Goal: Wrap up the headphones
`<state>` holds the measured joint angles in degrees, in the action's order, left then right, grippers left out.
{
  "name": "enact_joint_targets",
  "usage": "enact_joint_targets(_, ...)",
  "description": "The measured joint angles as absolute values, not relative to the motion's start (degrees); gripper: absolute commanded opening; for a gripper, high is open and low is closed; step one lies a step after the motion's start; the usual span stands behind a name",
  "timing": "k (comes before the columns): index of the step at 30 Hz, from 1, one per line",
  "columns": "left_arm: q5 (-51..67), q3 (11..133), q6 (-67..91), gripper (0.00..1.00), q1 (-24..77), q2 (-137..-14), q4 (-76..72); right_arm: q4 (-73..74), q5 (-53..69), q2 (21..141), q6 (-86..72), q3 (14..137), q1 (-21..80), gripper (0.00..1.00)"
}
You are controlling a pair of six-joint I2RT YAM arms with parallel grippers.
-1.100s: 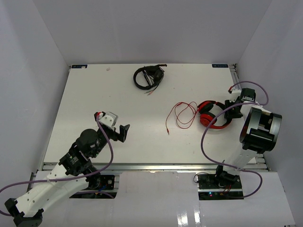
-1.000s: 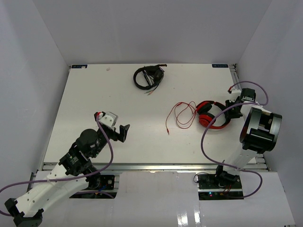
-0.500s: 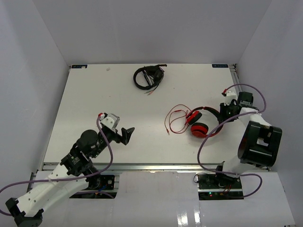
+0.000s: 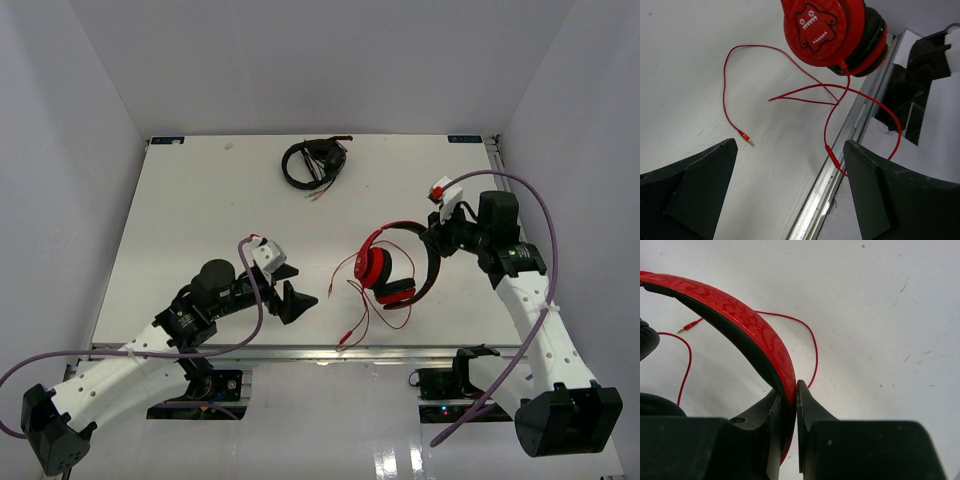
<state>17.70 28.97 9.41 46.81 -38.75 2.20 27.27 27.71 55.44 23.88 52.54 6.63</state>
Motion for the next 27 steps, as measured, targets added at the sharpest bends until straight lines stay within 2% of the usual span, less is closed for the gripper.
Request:
enact_joint_targets(7,19.1,29.5,10.1,0.98,52.1,-41.2,-2.4,27.1,26.2,56.3,17.3,69.7,6.6,0.08)
enact_joint_targets(16,12.3,34.4,5.9,0.98,54.9,-46.0,-4.6,23.2,18.2,64.2,10.8,91.4,6.9,0.08)
enact_joint_targets(22,10.4,35.7,3.3,0.98,54.9,-46.7,-10.7,22.8,15.7,65.5,9.0,93.9,6.9,0.08)
enact_joint_targets(27,10.5,35.6,-0.1,0.98,55.2,-52.8,-17.9,23.7,16.9,65.7,6.6,94.0,6.9,0.08)
